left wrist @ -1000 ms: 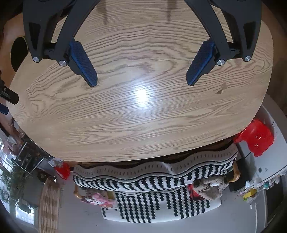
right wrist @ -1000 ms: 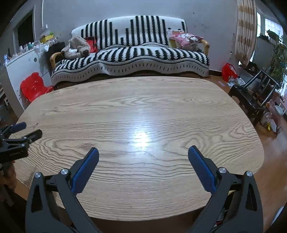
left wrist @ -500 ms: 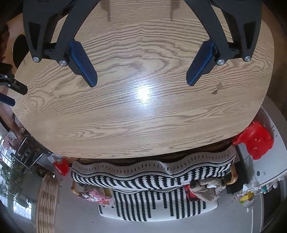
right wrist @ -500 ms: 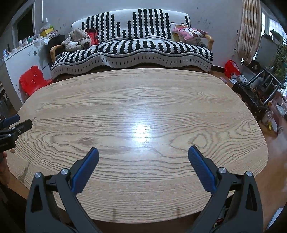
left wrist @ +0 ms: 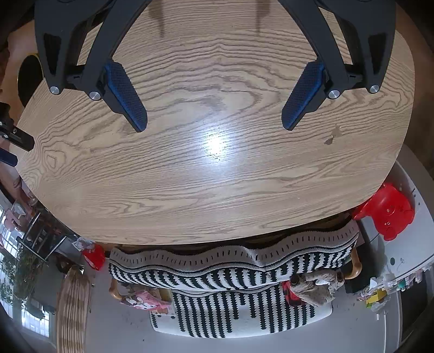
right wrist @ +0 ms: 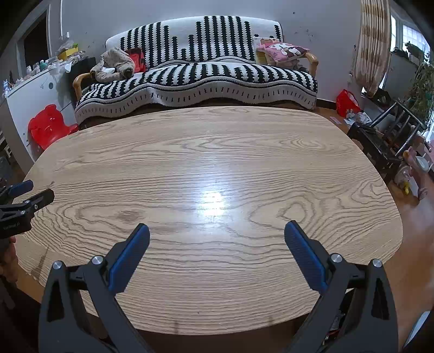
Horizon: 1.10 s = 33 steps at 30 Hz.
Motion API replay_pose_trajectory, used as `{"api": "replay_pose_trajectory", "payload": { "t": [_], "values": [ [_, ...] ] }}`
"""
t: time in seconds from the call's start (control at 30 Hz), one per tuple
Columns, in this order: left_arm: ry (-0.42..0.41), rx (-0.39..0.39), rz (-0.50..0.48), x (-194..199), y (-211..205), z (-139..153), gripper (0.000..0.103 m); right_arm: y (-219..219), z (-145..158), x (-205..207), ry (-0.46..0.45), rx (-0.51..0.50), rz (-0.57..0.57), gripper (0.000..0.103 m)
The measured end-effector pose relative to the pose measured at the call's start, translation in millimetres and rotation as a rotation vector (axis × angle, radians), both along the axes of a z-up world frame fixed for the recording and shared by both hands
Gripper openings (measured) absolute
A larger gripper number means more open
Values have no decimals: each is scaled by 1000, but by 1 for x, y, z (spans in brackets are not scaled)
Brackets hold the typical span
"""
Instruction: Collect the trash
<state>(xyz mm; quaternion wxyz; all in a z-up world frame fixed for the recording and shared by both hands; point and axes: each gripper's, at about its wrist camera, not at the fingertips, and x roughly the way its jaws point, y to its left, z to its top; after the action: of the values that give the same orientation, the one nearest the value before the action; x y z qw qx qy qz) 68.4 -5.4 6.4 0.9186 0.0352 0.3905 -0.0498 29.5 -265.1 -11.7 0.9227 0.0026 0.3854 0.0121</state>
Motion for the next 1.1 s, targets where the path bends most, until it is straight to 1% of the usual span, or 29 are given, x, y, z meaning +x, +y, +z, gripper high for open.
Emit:
{"api": "replay_pose_trajectory", "payload": {
  "t": [1.1],
  "values": [
    [6,-2,3,0,0,-3,96,4,1,-1,7,-5,12,96]
  ]
}}
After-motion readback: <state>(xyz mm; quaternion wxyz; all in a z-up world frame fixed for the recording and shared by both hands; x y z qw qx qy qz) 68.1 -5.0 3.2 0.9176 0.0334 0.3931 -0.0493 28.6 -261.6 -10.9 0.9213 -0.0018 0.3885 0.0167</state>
